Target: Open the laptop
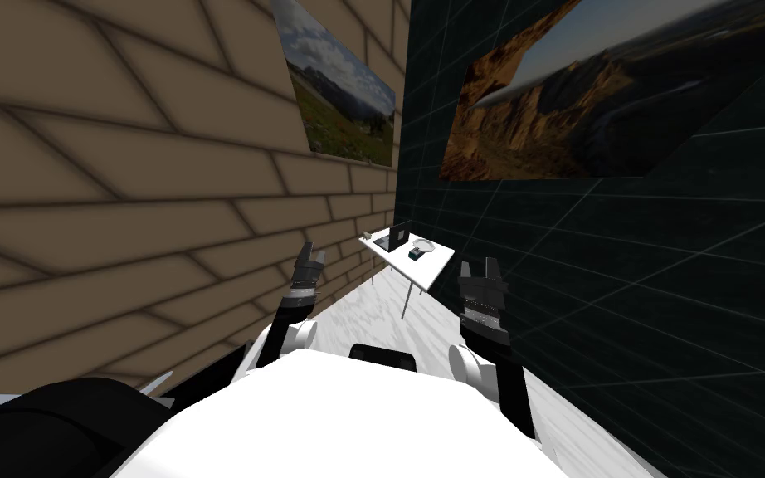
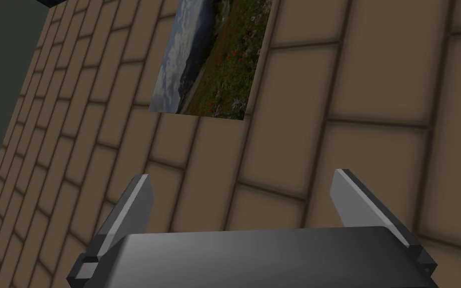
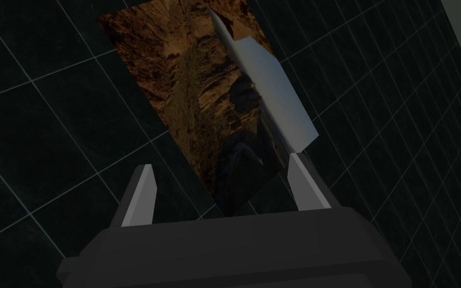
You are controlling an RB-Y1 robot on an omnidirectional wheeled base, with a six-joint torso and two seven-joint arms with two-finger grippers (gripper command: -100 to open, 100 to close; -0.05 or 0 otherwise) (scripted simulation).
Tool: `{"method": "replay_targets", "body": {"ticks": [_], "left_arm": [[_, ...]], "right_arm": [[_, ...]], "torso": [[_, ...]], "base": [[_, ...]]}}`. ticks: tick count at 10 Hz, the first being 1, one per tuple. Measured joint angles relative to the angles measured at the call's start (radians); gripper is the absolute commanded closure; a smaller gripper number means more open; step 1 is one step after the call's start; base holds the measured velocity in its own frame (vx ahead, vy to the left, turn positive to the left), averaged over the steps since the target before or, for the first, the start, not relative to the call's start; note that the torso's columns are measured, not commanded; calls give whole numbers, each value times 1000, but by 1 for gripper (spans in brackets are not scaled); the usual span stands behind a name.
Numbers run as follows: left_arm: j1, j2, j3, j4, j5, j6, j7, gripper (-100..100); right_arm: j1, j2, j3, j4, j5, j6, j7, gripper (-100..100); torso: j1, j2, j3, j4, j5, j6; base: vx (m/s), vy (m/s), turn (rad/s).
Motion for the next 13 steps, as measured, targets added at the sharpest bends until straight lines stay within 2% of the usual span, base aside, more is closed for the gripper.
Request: {"method": "replay_targets", "body": {"ticks": [2, 9, 10, 11, 13], "left_arm": [[0, 0, 0, 0, 0, 0, 0, 0], [0, 0, 0, 0, 0, 0, 0, 0], [0, 0, 0, 0, 0, 0, 0, -100], [-2, 16, 1, -1, 1, 6, 2, -100], [-7, 59, 5, -6, 6, 31, 10, -100]], "right_arm": [[0, 0, 0, 0, 0, 0, 0, 0], [0, 0, 0, 0, 0, 0, 0, 0], [0, 0, 0, 0, 0, 0, 0, 0], [0, 0, 0, 0, 0, 0, 0, 0], [0, 0, 0, 0, 0, 0, 0, 0]], "torso": [[0, 104, -209, 105, 0, 0], [0, 618, -1234, 617, 0, 0], [0, 691, -1382, 691, 0, 0], [0, 725, -1451, 724, 0, 0], [0, 736, -1476, 737, 0, 0]], "base": [[0, 0, 0], [0, 0, 0], [13, -3, -42], [17, -3, -54], [26, -5, -71]]}}
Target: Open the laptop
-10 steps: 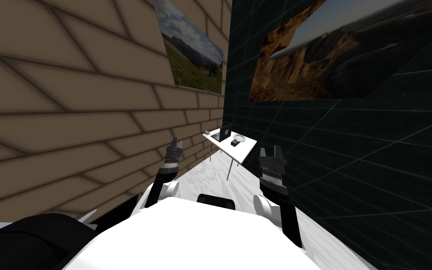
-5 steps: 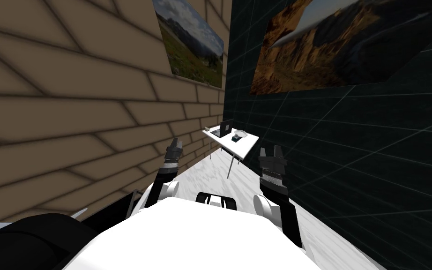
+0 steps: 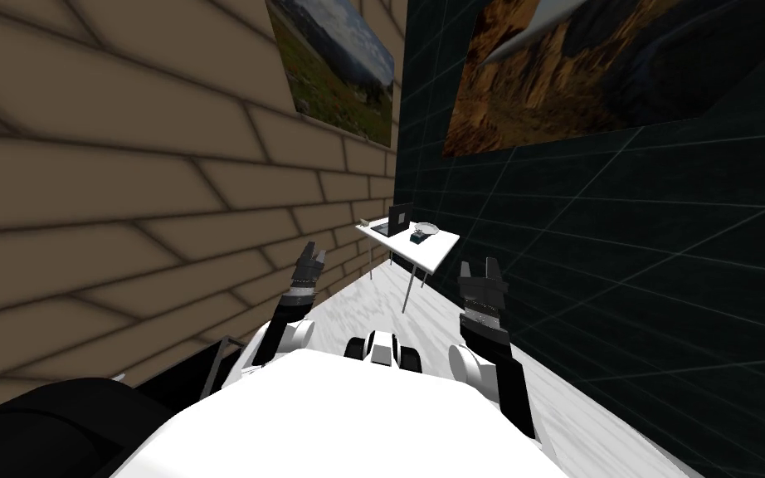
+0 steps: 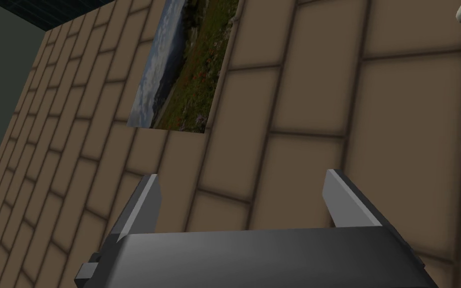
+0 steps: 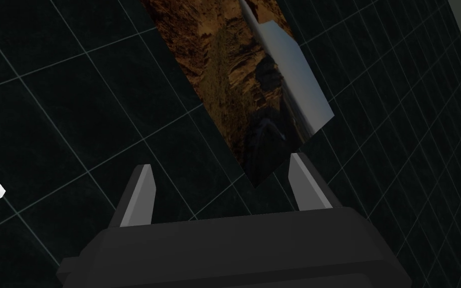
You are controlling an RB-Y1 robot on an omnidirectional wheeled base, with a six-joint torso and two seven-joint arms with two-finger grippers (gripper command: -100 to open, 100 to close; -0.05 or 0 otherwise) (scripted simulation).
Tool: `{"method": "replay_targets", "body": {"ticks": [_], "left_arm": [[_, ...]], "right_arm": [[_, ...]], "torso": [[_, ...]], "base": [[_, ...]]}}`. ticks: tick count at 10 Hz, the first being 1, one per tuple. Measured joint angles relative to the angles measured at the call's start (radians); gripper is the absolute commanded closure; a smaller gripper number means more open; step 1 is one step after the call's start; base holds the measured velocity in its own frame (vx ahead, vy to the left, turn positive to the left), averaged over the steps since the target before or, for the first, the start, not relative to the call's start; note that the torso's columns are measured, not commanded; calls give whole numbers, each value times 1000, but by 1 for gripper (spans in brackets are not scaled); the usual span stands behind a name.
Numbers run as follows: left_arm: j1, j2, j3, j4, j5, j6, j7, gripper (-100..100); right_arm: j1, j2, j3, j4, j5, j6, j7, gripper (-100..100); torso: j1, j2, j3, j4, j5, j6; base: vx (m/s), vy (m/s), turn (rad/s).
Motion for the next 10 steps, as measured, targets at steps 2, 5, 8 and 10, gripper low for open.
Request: {"method": "replay_targets", "body": {"ticks": [2, 5, 8, 10], "left_arm": [[-13, 47, 6, -9, 6, 44, 12, -100], [-33, 122, 19, -27, 19, 125, 39, -100], [-54, 173, 30, -41, 29, 197, 61, -100], [-65, 201, 35, -50, 35, 241, 73, -100]], "right_arm": [[0, 0, 0, 0, 0, 0, 0, 0], [0, 0, 0, 0, 0, 0, 0, 0], [0, 0, 0, 0, 0, 0, 0, 0], [0, 0, 0, 0, 0, 0, 0, 0]], "torso": [[0, 1, -1, 1, 0, 0], [0, 1, -1, 1, 0, 0], [0, 2, -1, 1, 0, 0], [0, 2, 0, 2, 0, 0]], "base": [[35, -4, -94], [44, -2, -107], [42, -4, -103], [32, -4, -68]]}}
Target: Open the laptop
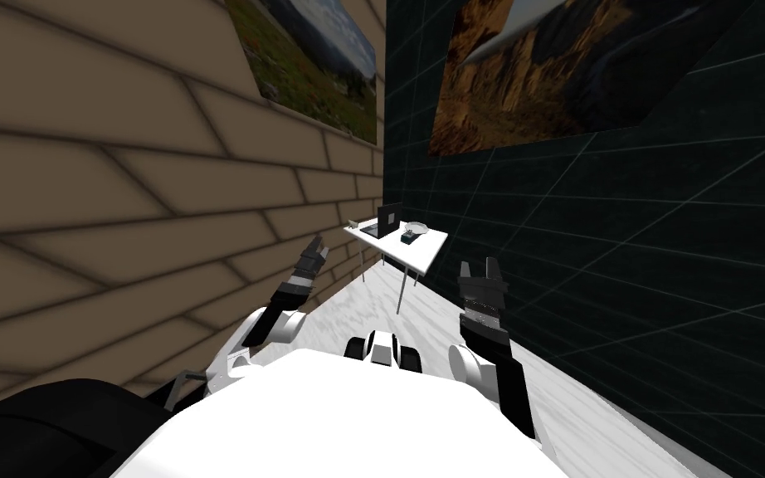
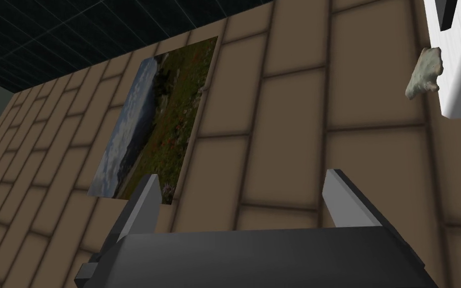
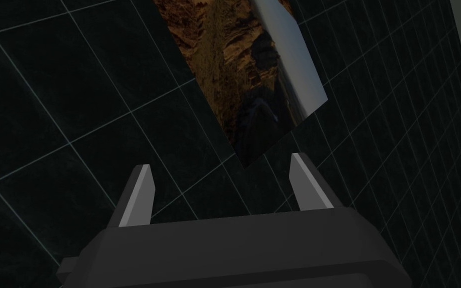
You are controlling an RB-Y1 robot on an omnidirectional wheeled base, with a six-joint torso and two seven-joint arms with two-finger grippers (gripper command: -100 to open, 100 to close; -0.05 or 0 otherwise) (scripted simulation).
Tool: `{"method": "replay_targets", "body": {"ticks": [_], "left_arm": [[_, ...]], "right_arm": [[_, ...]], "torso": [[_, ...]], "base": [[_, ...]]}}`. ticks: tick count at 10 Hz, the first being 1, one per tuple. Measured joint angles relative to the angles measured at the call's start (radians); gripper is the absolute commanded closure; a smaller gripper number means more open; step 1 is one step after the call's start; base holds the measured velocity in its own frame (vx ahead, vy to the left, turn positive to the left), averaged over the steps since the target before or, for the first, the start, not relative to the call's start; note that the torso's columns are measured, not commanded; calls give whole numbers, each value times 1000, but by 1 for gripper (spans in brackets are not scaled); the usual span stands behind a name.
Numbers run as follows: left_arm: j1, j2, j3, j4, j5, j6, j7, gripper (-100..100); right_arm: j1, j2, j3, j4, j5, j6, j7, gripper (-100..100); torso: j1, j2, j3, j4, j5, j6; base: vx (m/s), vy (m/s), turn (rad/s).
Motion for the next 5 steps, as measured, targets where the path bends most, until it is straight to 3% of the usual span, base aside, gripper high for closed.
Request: {"method": "replay_targets", "body": {"ticks": [2, 5], "left_arm": [[-9, 27, 7, -12, 7, 44, 13, -100], [-32, 83, 20, -36, 20, 129, 40, -100]], "right_arm": [[0, 0, 0, 0, 0, 0, 0, 0], [0, 0, 0, 0, 0, 0, 0, 0]], "torso": [[0, 0, 0, 0, 0, 0], [1, 0, 0, 0, 0, 0]], "base": [[46, -6, -161], [38, 2, -71]]}}
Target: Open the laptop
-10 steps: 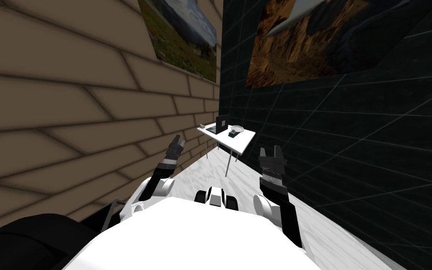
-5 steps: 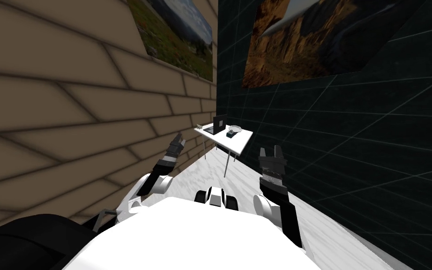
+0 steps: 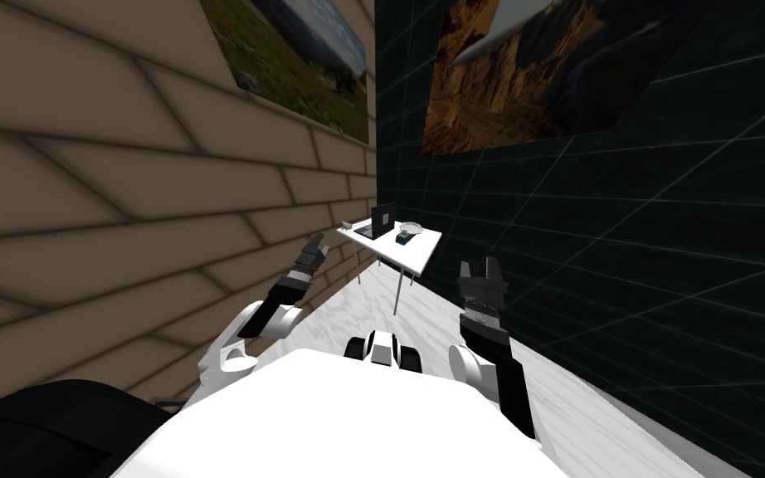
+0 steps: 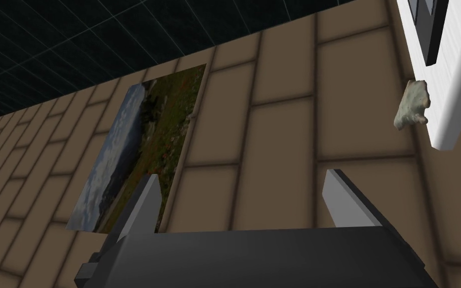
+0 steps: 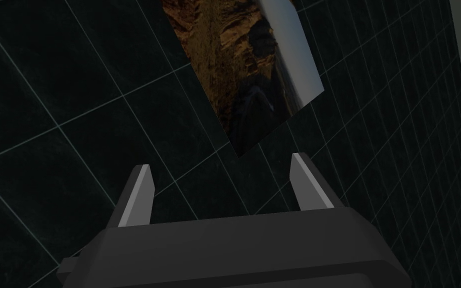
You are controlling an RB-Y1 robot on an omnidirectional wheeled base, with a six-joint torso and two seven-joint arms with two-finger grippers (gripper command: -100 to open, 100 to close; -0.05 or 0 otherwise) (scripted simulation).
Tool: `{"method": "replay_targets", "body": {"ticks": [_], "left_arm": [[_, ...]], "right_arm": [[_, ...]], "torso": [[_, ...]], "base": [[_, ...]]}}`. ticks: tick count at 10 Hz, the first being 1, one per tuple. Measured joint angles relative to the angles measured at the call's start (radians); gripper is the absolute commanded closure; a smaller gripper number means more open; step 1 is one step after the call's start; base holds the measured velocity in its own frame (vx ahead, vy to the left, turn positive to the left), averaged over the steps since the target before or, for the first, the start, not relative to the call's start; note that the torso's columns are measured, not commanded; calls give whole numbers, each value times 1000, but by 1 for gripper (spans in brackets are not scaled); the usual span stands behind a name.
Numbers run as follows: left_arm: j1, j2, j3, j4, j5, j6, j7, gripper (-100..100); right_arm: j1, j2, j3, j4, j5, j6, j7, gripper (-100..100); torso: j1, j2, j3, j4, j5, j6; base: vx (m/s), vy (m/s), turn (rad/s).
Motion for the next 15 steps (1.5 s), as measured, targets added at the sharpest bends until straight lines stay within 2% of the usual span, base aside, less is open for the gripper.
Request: {"method": "replay_targets", "body": {"ticks": [7, 15], "left_arm": [[-39, 101, 25, -36, 24, 166, 51, -100], [-91, 237, 55, -66, 55, 366, 113, -100]], "right_arm": [[0, 0, 0, 0, 0, 0, 0, 0], [0, 0, 0, 0, 0, 0, 0, 0]], "torso": [[0, 0, 0, 0, 0, -1], [-1, 0, 0, 0, 0, -1]], "base": [[39, 1, -100], [41, 4, -101]]}}
